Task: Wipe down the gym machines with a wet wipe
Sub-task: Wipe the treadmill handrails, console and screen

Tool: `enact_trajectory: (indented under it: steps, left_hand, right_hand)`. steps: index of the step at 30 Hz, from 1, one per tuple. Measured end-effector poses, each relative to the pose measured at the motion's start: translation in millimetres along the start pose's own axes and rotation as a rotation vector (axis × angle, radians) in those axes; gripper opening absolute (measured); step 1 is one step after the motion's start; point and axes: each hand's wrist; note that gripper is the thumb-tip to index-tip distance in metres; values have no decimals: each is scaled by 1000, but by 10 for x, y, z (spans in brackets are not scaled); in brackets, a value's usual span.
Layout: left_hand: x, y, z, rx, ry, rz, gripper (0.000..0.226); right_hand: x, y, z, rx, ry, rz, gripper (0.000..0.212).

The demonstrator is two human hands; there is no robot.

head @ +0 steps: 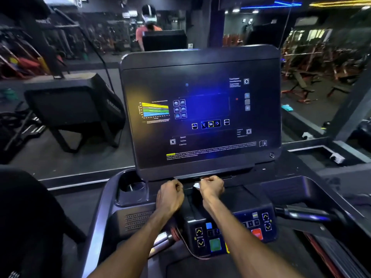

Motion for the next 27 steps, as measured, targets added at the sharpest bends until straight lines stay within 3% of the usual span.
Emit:
enact_trajectory:
  steps: [7,15,18,22,27]
  left_hand:
    - [244,-37,-170,-160,-97,-103,16]
    - [539,-84,-357,-342,-360,-168,18]
    - [616,-117,-487,-415,-453,-187,17]
    - [735,-114,-592,-426,-600,-215,16]
    - [787,-80,-674,-419,-722,-212,17]
  right_hand:
    - [-76,-305,467,125,141,104,25]
    - [-127,-736,960,304,128,-14,23]
    - [-108,-824,1062,386,-69,-229,18]
    - [20,-822,1055,424,-403,-783,19]
    - [278,-796,1172,455,-641,-1105,23]
Point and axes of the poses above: each hand's wrist, its own y-axis towards the middle knuckle, its own z-axis out of the palm, x = y × z, and after that the axes turned 8 degrees about x, right-handed
